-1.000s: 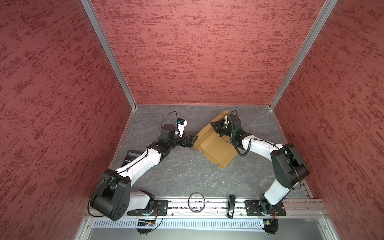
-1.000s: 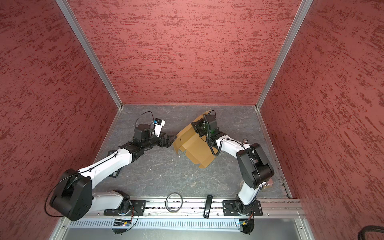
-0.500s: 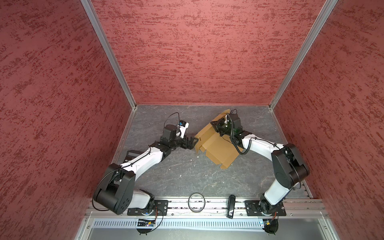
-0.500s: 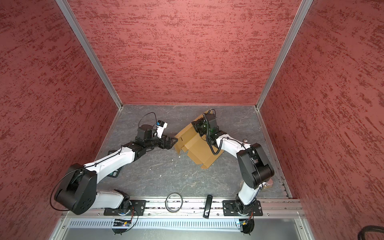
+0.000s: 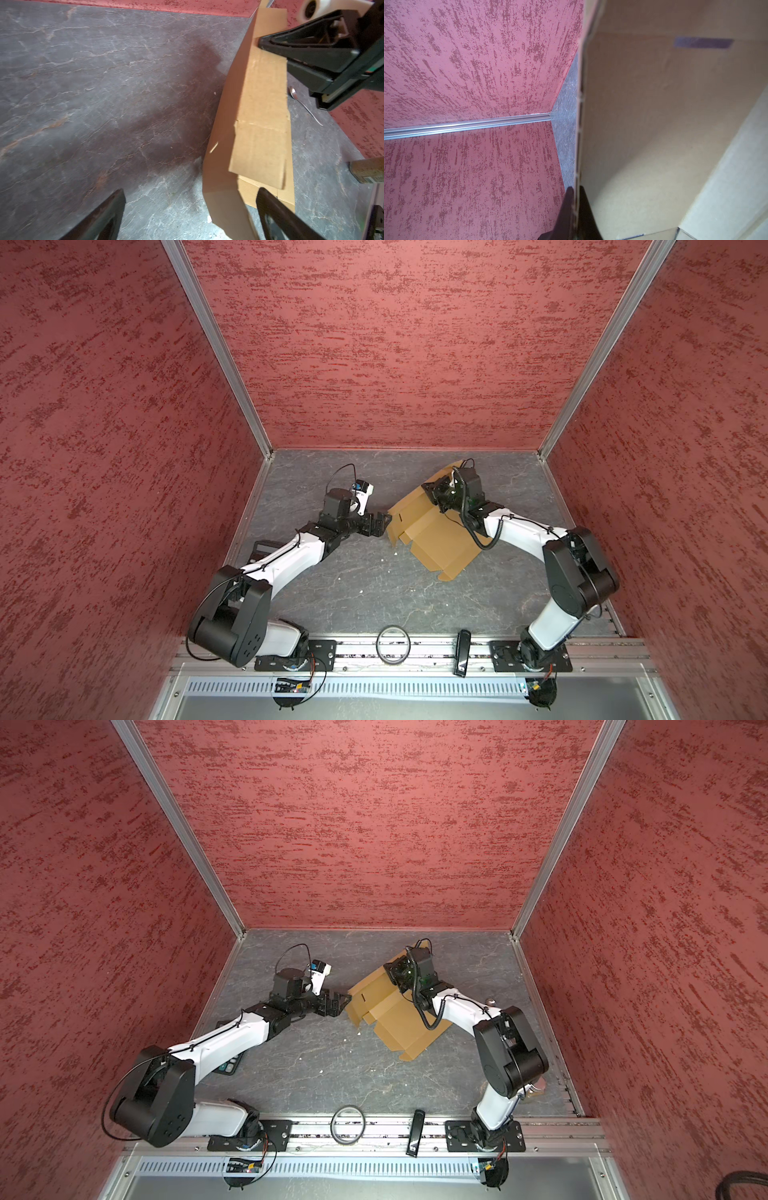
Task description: Fold the paper box
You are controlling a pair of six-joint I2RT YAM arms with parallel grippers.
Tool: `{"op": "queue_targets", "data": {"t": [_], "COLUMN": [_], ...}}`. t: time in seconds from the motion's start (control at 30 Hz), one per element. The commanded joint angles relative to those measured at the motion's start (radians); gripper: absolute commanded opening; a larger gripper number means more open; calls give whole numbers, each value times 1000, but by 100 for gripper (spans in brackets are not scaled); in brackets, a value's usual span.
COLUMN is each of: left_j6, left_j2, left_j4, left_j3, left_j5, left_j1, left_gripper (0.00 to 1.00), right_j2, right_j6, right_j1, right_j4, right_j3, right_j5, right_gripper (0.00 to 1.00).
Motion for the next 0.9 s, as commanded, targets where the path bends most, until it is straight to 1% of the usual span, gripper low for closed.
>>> {"op": "queue_targets", "data": {"t": [0.0, 0.53, 0.7, 0.87], "left_j6": [20, 27, 7, 0], "left_j2": [-12, -53, -76, -48], "left_j4": [-14, -14, 9, 18], "left_j3": [10, 3, 12, 51], "left_j5": [-25, -41, 1, 40], "left_j1": [7, 30, 47, 45], "left_gripper": [98, 98, 98, 98], "right_j2": [-32, -29, -26, -22], "right_j6": [6, 6, 7, 10], "right_j1": [-6, -6, -6, -5], "right_j4": [6, 10, 14, 14], "right_j3": [23, 24, 23, 25], "right_j5": [19, 17, 17, 19], "right_gripper": [6, 6, 6, 6]}}
